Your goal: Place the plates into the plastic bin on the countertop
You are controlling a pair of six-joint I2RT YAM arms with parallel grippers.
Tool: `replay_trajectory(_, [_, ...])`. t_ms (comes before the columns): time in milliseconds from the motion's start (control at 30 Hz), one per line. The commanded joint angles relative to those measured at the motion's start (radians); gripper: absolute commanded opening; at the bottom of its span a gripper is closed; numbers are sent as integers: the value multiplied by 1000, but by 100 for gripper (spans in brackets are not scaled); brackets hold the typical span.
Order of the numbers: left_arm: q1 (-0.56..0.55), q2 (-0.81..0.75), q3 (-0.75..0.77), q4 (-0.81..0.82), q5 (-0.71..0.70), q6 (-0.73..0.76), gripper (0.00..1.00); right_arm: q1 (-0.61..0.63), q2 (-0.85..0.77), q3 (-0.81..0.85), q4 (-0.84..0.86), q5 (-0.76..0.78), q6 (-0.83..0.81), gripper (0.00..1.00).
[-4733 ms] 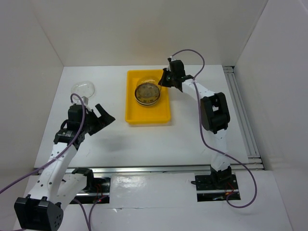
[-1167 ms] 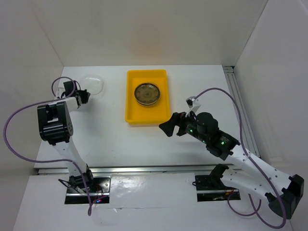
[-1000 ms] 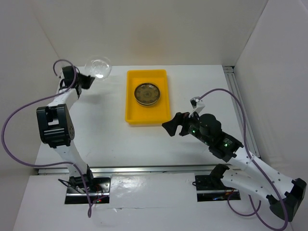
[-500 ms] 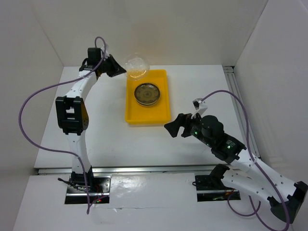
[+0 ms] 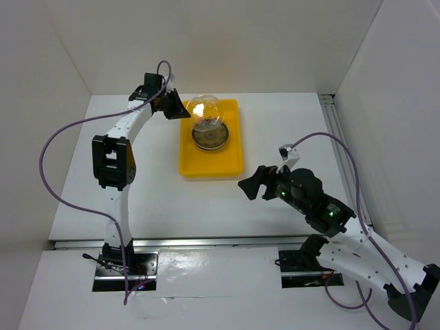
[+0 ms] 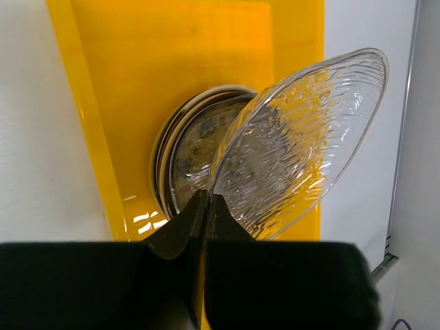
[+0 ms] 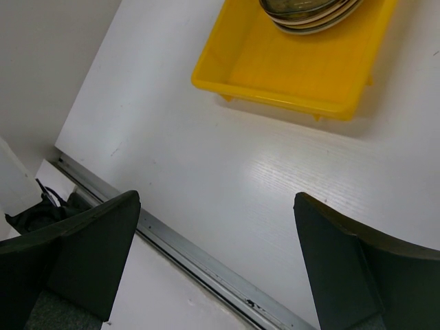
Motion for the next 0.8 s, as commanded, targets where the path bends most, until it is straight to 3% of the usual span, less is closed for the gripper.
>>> replay_trajectory(0, [-4,26,-21,-6,-4,18,0,9,-19,-2,-8,15,7,100])
replay_trajectory(333, [-33,76,16,-6,-14,18,3,9,-41,-54,-8,33,16,100])
replay_trajectory(467, [-33,64,7,-6,-14,18,10,9,-41,-54,1,33,16,100])
replay_trajectory(633, [-42,20,-32,19,-23,18,29,9,-41,-54,1,33,16,100])
replay_trajectory(767, [-42,-43,-79,58,-32,-2,38,9,-41,-54,1,33,25,100])
